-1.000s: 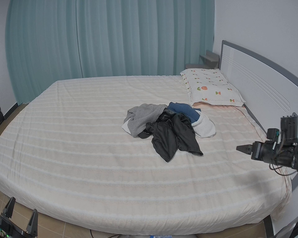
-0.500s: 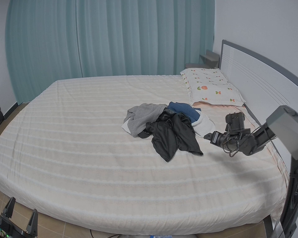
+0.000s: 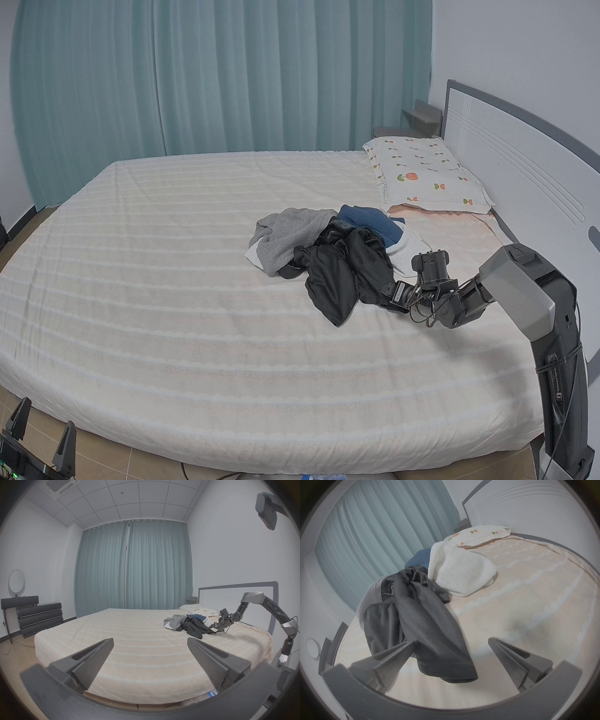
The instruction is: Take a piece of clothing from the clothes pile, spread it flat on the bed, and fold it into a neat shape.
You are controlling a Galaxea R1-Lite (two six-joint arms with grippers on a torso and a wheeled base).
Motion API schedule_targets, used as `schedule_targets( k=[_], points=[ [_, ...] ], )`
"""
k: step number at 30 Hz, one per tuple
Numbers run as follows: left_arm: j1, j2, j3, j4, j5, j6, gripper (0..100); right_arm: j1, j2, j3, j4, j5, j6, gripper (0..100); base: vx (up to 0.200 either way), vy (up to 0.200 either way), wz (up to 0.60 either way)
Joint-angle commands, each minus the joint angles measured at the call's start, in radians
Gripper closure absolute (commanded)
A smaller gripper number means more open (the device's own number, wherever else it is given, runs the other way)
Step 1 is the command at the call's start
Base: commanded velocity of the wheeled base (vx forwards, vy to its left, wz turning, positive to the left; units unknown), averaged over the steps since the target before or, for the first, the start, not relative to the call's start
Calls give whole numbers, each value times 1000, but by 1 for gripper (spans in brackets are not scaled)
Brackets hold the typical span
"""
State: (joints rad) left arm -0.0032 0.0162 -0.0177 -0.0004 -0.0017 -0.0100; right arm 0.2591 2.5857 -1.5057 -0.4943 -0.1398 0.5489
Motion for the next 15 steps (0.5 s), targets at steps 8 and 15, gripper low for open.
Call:
schedule_targets(
  k=[8,15],
  points=[
    [0,-16,18,-1,0,-4,0,28,47,-31,-9,3,0,100,0,0,0],
    [0,-16,18,-1,0,-4,0,22,-18,30,-15,14,9,100,0,0,0]
  ],
)
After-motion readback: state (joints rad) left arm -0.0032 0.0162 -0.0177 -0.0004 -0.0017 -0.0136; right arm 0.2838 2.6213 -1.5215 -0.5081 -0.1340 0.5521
